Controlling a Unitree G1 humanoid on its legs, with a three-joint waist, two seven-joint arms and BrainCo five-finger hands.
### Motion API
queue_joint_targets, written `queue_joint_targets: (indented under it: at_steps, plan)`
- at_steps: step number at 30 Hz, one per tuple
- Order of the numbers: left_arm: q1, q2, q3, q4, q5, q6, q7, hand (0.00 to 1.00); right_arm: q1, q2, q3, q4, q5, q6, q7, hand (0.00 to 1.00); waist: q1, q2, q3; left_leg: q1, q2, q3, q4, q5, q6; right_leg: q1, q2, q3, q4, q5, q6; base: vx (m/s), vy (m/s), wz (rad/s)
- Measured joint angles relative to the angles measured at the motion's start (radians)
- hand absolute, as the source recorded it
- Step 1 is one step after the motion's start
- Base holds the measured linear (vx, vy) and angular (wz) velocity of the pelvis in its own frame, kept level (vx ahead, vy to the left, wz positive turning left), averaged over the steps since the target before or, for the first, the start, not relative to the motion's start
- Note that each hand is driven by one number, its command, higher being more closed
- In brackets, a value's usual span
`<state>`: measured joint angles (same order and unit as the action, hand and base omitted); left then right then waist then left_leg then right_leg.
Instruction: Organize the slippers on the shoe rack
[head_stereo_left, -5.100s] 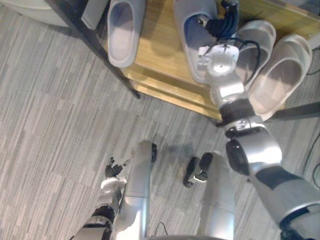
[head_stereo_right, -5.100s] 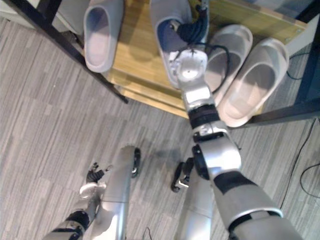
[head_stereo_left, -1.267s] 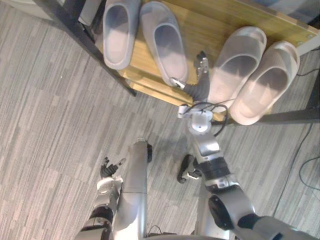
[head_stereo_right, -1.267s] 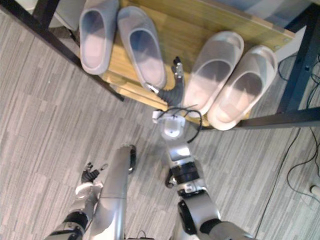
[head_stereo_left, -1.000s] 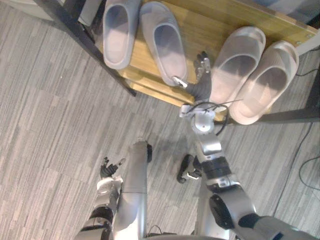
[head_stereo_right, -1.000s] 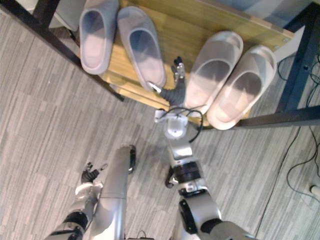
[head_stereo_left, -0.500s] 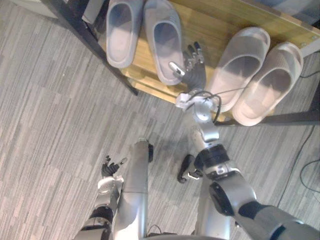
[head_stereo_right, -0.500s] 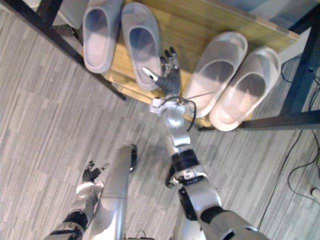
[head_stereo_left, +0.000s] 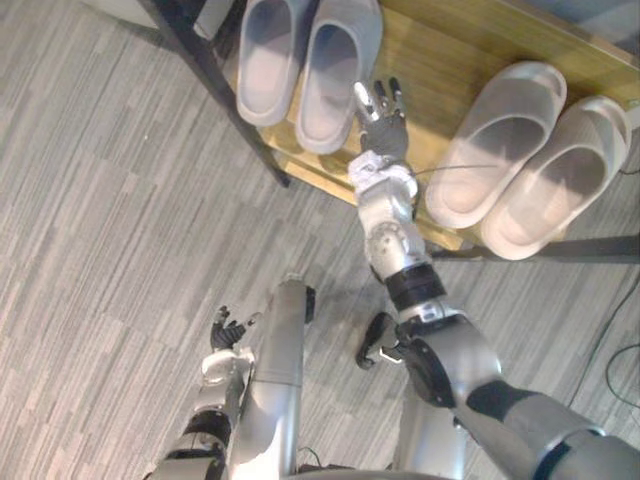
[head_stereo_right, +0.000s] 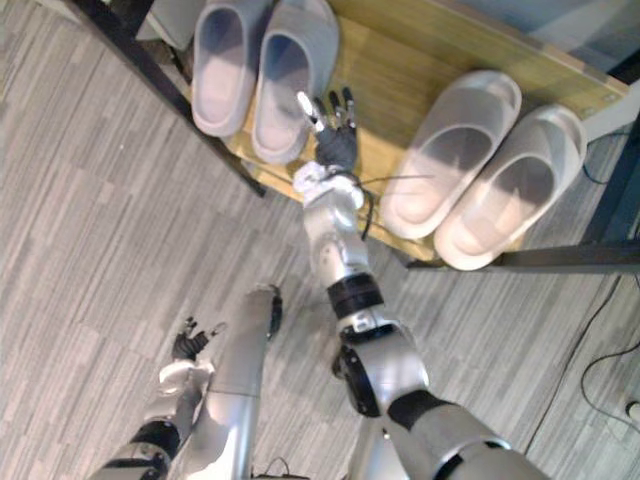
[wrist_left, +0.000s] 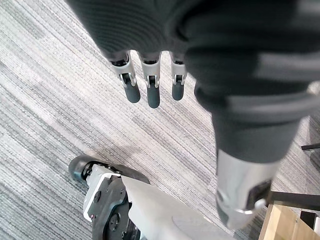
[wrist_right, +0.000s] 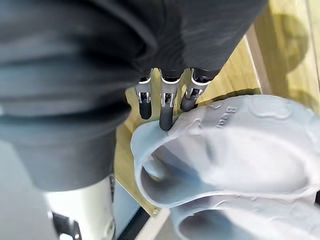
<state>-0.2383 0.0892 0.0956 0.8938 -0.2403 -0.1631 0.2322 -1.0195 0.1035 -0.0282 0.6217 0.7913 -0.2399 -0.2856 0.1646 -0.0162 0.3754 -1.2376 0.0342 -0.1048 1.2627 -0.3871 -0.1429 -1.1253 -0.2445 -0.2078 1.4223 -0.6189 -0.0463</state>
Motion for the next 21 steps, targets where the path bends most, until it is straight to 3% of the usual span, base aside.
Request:
queue_joint_targets:
  at_steps: [6, 11, 17, 21]
  plan:
    - [-0.002, -0.014, -0.008, 0.001, 0.001, 0.001, 0.0, 0.0, -0.015, 0.0, -0.009, 0.029, 0.121, -0.008, 0.037, 0.0, 0.009, 0.027, -0.015, -0.004, 0.002, -0.005, 0.001, 0.004, -0.006, -0.006, 0.001, -0.004, 0.006, -0.001, -0.003, 0.0, -0.005, 0.01]
    - [-0.002, -0.019, -0.006, 0.0, 0.001, 0.001, -0.001, 0.0, -0.015, -0.012, -0.009, 0.046, 0.122, -0.008, 0.052, 0.0, 0.009, 0.036, -0.021, -0.001, 0.005, -0.005, 0.001, 0.006, -0.009, -0.005, 0.002, -0.003, 0.007, 0.0, -0.005, 0.0, 0.0, 0.0]
    - [0.001, -0.019, 0.0, 0.0, 0.001, 0.003, -0.002, 0.0, -0.008, -0.052, -0.007, 0.046, 0.097, -0.006, 0.052, 0.0, 0.007, 0.036, -0.021, 0.026, 0.011, 0.004, 0.0, 0.007, -0.01, 0.016, 0.007, 0.004, 0.005, 0.002, -0.008, -0.01, -0.003, -0.04]
    - [0.012, -0.013, 0.005, 0.0, 0.0, 0.004, -0.004, 0.0, 0.025, -0.074, 0.0, 0.009, -0.016, 0.001, 0.048, 0.0, -0.003, 0.034, -0.022, 0.06, 0.025, 0.009, -0.011, 0.006, -0.009, 0.047, 0.018, 0.004, -0.013, 0.007, -0.012, -0.02, -0.003, -0.09]
